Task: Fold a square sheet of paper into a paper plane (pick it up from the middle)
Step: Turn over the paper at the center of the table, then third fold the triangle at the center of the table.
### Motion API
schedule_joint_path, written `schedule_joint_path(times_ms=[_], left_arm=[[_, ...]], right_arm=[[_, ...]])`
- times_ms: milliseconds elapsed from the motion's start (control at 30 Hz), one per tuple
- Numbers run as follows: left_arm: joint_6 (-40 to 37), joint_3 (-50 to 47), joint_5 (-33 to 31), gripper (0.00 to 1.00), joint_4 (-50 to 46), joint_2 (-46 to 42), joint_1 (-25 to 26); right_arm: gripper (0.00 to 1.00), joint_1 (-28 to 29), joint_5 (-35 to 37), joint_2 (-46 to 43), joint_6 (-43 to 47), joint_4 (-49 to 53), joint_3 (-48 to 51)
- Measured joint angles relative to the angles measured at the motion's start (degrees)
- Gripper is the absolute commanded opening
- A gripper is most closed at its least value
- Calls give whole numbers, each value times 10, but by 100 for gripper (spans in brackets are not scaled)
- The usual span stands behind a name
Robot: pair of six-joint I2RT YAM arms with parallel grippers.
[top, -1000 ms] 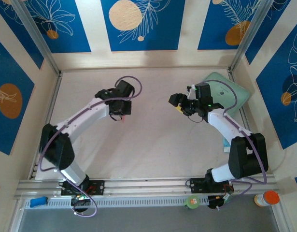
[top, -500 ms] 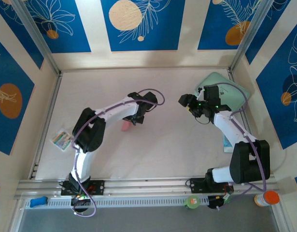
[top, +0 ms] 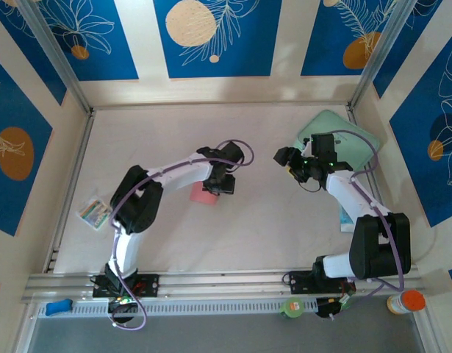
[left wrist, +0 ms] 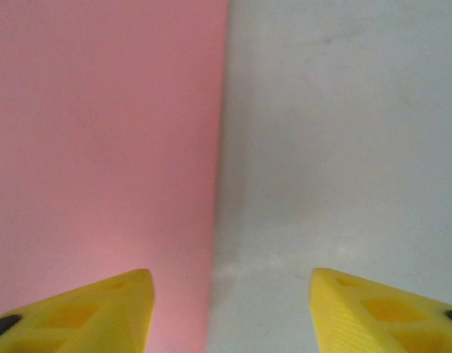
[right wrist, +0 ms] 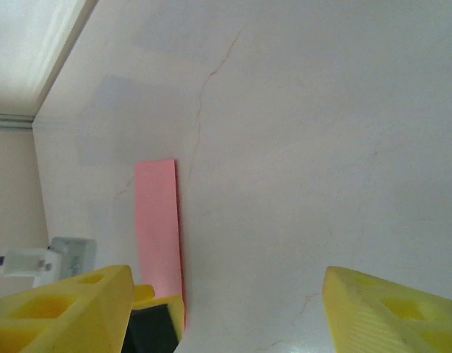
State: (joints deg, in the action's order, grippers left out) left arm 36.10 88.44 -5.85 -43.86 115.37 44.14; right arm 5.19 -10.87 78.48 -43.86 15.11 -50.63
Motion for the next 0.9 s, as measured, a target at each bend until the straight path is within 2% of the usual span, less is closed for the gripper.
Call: schedule_joint_path(times_ms=[167,300,533,733,900], left_arm=[[22,-102,71,72,85,-116,-52],[45,-198,104,82,151,-215,-119],[78,-352,156,99,224,-322,-220],[92,-403,170,99,250,-370,-255],[100,-412,181,99,263,-373,-261]], right_arm=[[67,63,4,43,0,9,-14],[65,149,12,103,-6,11,-54],[63,264,12,216,-11,8,-144],[60,303,-1,325,-6,11,-250],[57,321,-9,395,11,28,-310]])
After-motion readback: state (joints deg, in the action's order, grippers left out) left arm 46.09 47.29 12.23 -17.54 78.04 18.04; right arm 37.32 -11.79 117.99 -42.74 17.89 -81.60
